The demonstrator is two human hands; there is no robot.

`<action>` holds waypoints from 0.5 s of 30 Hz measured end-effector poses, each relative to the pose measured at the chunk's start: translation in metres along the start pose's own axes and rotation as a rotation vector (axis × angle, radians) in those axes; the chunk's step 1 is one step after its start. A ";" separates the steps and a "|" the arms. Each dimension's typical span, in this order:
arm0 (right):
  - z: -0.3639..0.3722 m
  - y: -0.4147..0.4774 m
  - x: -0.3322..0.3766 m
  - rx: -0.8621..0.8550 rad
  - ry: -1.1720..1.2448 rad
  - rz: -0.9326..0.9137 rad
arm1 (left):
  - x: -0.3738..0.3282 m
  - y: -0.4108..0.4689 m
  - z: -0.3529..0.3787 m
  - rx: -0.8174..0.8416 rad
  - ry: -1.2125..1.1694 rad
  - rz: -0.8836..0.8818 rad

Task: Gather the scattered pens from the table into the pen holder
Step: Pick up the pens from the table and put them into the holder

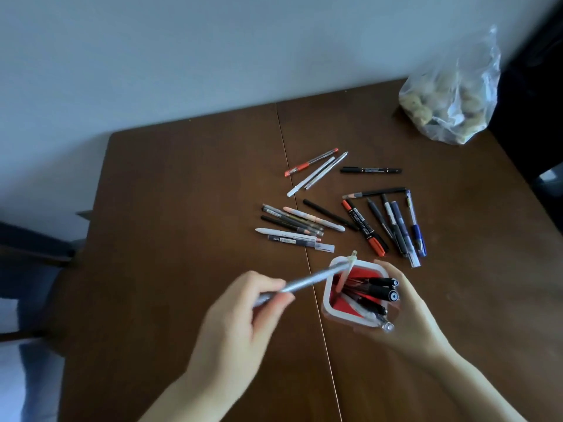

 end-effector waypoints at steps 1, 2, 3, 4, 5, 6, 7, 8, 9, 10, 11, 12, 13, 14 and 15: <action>0.003 -0.002 0.002 0.003 -0.004 -0.005 | -0.004 -0.003 0.009 0.096 0.015 -0.030; 0.005 -0.004 0.002 0.007 -0.017 -0.017 | -0.004 -0.006 0.018 0.178 0.055 -0.064; 0.007 -0.006 0.003 0.012 -0.026 -0.032 | -0.003 -0.008 0.027 0.245 0.106 -0.080; 0.008 -0.007 0.004 0.016 -0.033 -0.039 | -0.002 -0.009 0.036 0.310 0.158 -0.071; 0.009 -0.008 0.003 0.020 -0.038 -0.045 | -0.002 -0.009 0.043 0.380 0.205 -0.052; 0.010 -0.008 0.002 0.022 -0.046 -0.055 | -0.003 -0.007 0.049 0.442 0.232 -0.035; 0.010 -0.009 0.003 0.026 -0.063 -0.068 | -0.006 -0.004 0.054 0.483 0.236 -0.014; 0.011 -0.010 0.004 0.024 -0.081 -0.082 | -0.008 0.000 0.059 0.507 0.224 0.008; 0.011 -0.010 0.003 0.017 -0.097 -0.086 | -0.010 0.004 0.063 0.525 0.210 0.013; 0.011 -0.010 0.003 0.012 -0.101 -0.088 | -0.010 0.008 0.066 0.540 0.196 -0.005; 0.010 -0.011 0.003 0.007 -0.099 -0.088 | -0.009 0.012 0.069 0.552 0.181 -0.042; 0.009 -0.011 0.004 0.003 -0.093 -0.094 | -0.007 0.015 0.072 0.554 0.161 -0.089; 0.009 -0.011 0.005 0.001 -0.091 -0.100 | -0.005 0.018 0.075 0.545 0.141 -0.135; 0.009 -0.011 0.006 0.004 -0.096 -0.104 | -0.003 0.019 0.078 0.523 0.123 -0.172; 0.008 -0.010 0.006 0.002 -0.103 -0.105 | -0.001 0.019 0.080 0.489 0.107 -0.197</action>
Point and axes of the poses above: each hand's wrist, its own y-axis towards the middle knuckle, its own z-axis out of the palm, x = y × z, the point moved 2 cm from there along y, towards the middle knuckle, and after that the axes turned 2 degrees about -x, right-handed, at the moved point
